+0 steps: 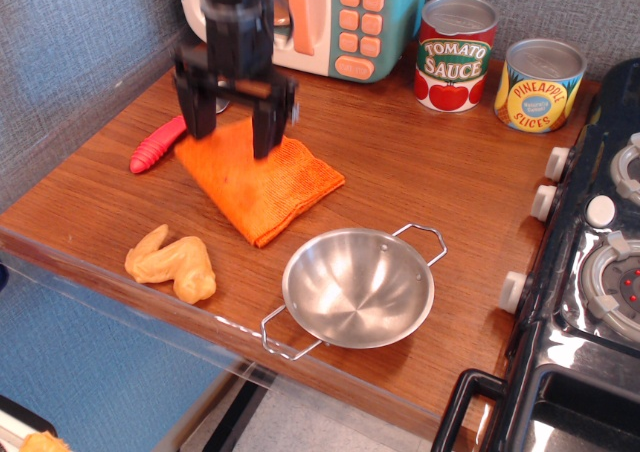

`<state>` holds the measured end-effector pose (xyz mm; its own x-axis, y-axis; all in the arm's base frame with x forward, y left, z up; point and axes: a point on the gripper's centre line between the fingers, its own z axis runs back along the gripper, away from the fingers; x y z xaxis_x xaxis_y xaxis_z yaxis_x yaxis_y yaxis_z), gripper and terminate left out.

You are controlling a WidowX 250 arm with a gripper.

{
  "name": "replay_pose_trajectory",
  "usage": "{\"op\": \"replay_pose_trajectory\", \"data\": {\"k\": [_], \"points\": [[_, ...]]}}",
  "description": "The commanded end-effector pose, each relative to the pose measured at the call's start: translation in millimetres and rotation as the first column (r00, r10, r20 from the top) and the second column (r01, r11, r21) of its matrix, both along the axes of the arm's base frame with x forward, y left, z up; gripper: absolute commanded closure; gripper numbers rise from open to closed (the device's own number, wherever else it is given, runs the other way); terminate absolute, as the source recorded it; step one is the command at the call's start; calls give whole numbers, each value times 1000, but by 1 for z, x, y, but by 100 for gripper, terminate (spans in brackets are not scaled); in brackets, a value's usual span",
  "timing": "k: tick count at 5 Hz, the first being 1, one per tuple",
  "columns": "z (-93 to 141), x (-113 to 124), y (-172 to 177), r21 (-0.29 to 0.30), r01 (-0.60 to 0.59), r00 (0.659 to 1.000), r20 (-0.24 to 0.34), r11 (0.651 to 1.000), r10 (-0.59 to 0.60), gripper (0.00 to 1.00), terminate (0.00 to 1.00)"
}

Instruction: Put the cloth to the right of the spoon.

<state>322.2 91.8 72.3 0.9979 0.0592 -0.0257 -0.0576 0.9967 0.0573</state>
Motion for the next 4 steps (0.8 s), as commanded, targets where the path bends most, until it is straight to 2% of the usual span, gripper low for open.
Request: {"op": "replay_pose_trajectory", "data": {"k": [1, 3, 4], "points": [[29, -11, 5, 19, -11, 999, 40, 1000, 11, 0, 0], [27, -11, 3, 32, 35, 999, 32, 999, -36, 0, 0], [27, -11, 3, 32, 35, 999, 32, 999, -36, 0, 100]]}}
